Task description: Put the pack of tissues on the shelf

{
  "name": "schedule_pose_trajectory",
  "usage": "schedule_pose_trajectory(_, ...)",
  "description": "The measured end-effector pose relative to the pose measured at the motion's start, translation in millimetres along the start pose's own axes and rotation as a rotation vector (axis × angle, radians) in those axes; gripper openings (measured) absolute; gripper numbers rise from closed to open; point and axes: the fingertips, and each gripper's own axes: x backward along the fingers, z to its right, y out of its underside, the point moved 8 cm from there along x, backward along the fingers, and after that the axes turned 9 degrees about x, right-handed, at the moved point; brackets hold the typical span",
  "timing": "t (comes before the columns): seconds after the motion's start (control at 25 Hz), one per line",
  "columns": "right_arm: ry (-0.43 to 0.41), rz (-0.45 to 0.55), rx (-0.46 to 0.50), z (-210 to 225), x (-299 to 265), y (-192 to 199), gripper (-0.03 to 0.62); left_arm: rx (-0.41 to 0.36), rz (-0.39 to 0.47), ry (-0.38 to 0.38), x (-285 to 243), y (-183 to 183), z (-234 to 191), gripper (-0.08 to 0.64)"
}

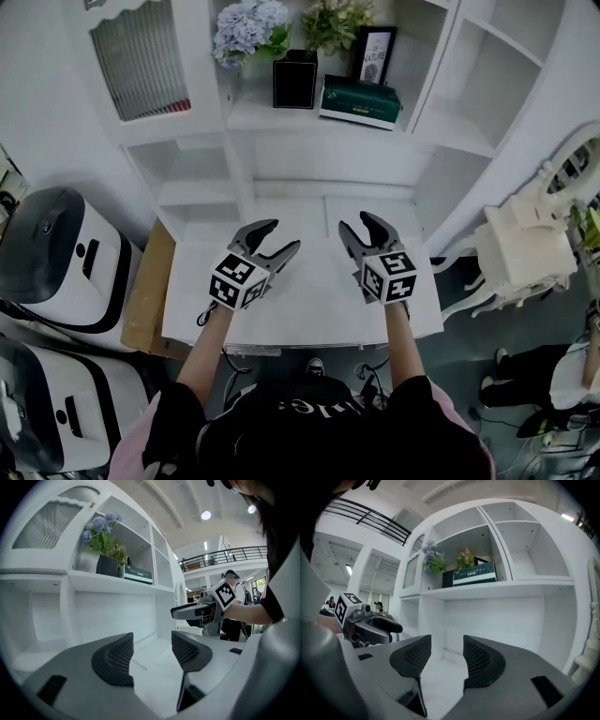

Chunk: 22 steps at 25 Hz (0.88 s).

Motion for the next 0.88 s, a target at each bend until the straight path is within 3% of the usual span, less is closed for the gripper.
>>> schedule_pose_trajectory(0.44, -0.014, -0.113, -0.094, -121, 41, 58, 0.236, 0.185, -0.043, 0.033, 105, 100, 23, 0.259)
schedule_pose_trajectory(0.68, -0.004, -0.138, -0.127, -190, 69, 70, 0.232, 0.216, -0.068, 0.071, 163, 133, 33, 0.256)
schedule_pose_trajectory(0.88, 0.002, -0.161, -0.154, -235, 89, 77, 0.192, 0.245, -0.062, 0.095, 202, 149, 45, 0.256)
